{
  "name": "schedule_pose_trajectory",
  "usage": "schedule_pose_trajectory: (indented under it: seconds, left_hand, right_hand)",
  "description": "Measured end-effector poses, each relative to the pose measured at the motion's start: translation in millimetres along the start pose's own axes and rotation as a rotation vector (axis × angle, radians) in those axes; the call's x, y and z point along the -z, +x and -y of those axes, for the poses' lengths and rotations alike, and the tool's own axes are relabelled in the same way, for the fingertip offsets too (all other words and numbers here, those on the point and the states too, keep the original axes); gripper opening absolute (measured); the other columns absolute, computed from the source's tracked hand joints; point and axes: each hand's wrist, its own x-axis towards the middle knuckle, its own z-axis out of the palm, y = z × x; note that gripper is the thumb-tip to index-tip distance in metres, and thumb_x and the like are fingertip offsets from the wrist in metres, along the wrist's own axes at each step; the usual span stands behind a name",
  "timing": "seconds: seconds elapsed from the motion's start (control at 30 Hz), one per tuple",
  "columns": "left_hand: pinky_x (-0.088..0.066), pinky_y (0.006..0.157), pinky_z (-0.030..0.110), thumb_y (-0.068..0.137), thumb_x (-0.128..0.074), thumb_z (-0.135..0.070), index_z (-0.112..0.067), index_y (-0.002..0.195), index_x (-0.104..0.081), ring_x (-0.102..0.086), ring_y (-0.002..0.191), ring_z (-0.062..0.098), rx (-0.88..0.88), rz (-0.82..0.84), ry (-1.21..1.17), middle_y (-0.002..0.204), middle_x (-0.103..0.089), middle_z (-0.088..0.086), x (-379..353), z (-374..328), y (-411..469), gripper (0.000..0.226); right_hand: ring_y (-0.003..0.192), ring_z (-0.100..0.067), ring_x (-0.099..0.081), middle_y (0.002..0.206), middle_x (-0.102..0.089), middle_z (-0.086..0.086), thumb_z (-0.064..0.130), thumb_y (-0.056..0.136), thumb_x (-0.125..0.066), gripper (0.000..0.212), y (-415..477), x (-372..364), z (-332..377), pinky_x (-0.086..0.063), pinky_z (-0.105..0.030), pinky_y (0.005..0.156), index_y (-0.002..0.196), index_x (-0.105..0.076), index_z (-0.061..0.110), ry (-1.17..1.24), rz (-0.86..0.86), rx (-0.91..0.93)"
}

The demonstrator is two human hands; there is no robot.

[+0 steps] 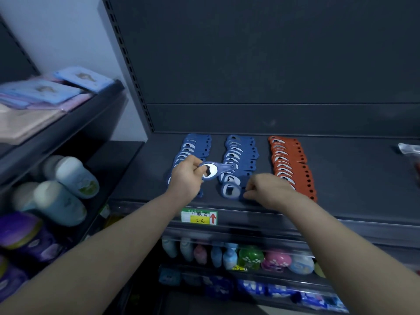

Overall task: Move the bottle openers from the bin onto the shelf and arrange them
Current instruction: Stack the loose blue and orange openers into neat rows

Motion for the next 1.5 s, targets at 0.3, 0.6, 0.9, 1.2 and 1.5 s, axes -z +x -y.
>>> schedule_pose_trajectory:
  seconds: [0.3, 0.6, 0.9, 1.2, 1.5]
  left_hand:
    - [-0.036, 0.055, 0.023, 0.089, -0.066, -0.024, -0.018, 0.091, -0.066, -0.050, 0.056, 0.007, -0.087, 0.223, 0.246, 0.067, -0.063, -0.008, -21.3, -8.5, -16.2, 0.007]
    - [-0.047, 0.082, 0.035, 0.085, -0.071, -0.027, -0.012, 0.114, -0.058, -0.059, 0.096, 0.023, -0.176, 0.154, 0.442, 0.104, -0.060, 0.004, -36.1, -19.6, -9.7, 0.035]
    - [-0.044, 0.091, 0.037, 0.098, -0.049, -0.015, -0.009, 0.123, -0.058, -0.056, 0.108, 0.027, -0.135, 0.255, 0.512, 0.130, -0.048, 0.009, -40.4, -18.1, -0.9, 0.028]
    - [-0.040, 0.103, 0.037, 0.097, -0.045, -0.010, -0.007, 0.135, -0.042, -0.047, 0.124, 0.028, -0.030, 0.308, 0.391, 0.137, -0.049, 0.013, -56.7, -28.4, 4.6, 0.038]
    - [-0.033, 0.104, 0.030, 0.099, -0.042, -0.010, -0.005, 0.142, -0.035, -0.039, 0.133, 0.026, -0.001, 0.345, 0.329, 0.146, -0.039, 0.013, -59.4, -37.0, 15.0, 0.044]
  right_hand:
    - [0.092, -0.014, -0.064, 0.089, -0.072, 0.009, 0.039, 0.069, -0.080, 0.016, 20.7, 10.3, -8.7, -0.047, -0.026, 0.074, 0.079, -0.070, 0.032, 0.139, -0.200, -0.028]
    - [0.112, -0.024, -0.049, 0.121, -0.060, 0.001, 0.037, 0.095, -0.050, 0.028, 19.4, -7.1, -14.2, -0.043, -0.036, 0.093, 0.118, -0.064, 0.031, -0.011, -0.296, 0.142]
    - [0.114, -0.024, -0.049, 0.123, -0.059, 0.000, 0.033, 0.096, -0.048, 0.030, 13.3, -16.0, -15.1, -0.044, -0.036, 0.093, 0.123, -0.059, 0.027, -0.033, -0.269, 0.149]
    - [0.148, -0.027, -0.001, 0.160, -0.008, -0.014, 0.013, 0.100, -0.039, 0.059, 24.2, -26.1, 0.8, -0.010, -0.035, 0.118, 0.152, -0.011, 0.004, 0.262, -0.147, 0.082]
    - [0.135, -0.032, -0.030, 0.143, -0.034, -0.018, 0.024, 0.101, -0.037, 0.043, 31.9, -17.9, 3.9, -0.029, -0.038, 0.107, 0.138, -0.033, 0.002, 0.209, -0.095, -0.009]
